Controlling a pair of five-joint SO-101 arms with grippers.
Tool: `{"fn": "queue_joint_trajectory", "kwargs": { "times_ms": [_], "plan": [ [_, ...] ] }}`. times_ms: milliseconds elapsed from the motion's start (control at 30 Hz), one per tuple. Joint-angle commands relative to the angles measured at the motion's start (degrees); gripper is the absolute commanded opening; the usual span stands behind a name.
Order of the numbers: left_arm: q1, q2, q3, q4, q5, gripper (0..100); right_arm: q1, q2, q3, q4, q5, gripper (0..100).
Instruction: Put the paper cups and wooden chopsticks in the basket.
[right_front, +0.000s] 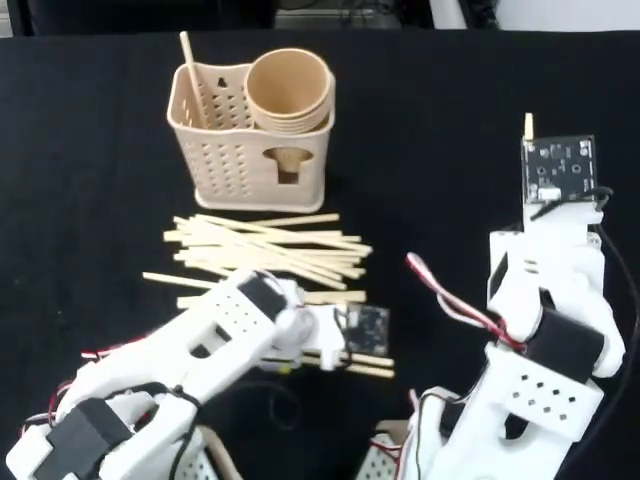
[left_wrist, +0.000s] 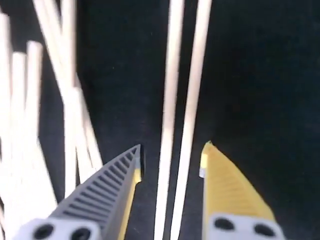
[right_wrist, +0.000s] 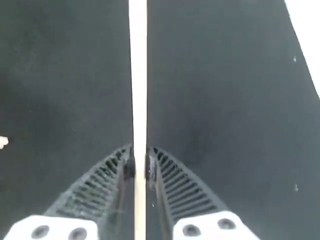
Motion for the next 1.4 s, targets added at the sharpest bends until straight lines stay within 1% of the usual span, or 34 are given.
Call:
{"fn": "queue_joint_trajectory", "kwargs": {
  "times_ms": [0,167,333,467,533,633,667,733,833,967,1167,1267,1367],
  "plan": [
    [1.5,-1.7,0.0,-2.5,2.5,20,-0.9,-0.6,-0.5,-1.0,-0.1,1.2],
    [7.2,-1.6,0.0,-5.7,7.5,20,-0.8,-0.6,-0.5,-1.0,0.7,1.2],
    [7.4,0.9,-0.1,-11.9,8.5,20,-0.6,-0.7,-0.5,-1.0,-0.4,1.2],
    [7.9,10.5,-2.5,-16.4,8.6,20,-0.6,-0.7,-0.7,-1.0,-1.1,1.2],
    [8.0,15.1,-7.1,-14.6,9.6,20,-0.6,-0.7,-0.7,-1.0,-1.1,1.2],
    [8.0,20.2,-14.1,-8.5,10.3,20,-0.6,-0.7,-0.7,-1.0,-1.0,1.2],
    [7.9,21.4,-14.9,-7.6,10.2,20,-0.6,-0.7,-0.7,-1.0,-1.0,1.2],
    [8.0,22.4,-15.4,-6.9,9.8,18,-0.6,-0.7,-0.7,-1.0,-0.9,1.2],
    [8.0,21.8,-14.8,-6.7,6.8,11,-0.6,-0.7,-0.7,-1.0,-0.9,1.2],
    [8.1,21.8,-14.7,-6.7,8.2,3,-0.7,-0.7,-0.7,-1.0,-1.0,1.2],
    [10.9,21.6,-13.0,-5.8,7.8,3,-0.7,-0.7,-0.7,-1.0,-1.0,1.2],
    [10.9,21.6,-15.3,-1.1,7.8,3,-0.7,-0.7,-0.7,-1.0,-0.9,1.2],
    [10.9,21.6,-19.8,6.5,8.2,3,-0.7,-0.7,-0.7,-1.0,-0.7,1.2]
  ]
}}
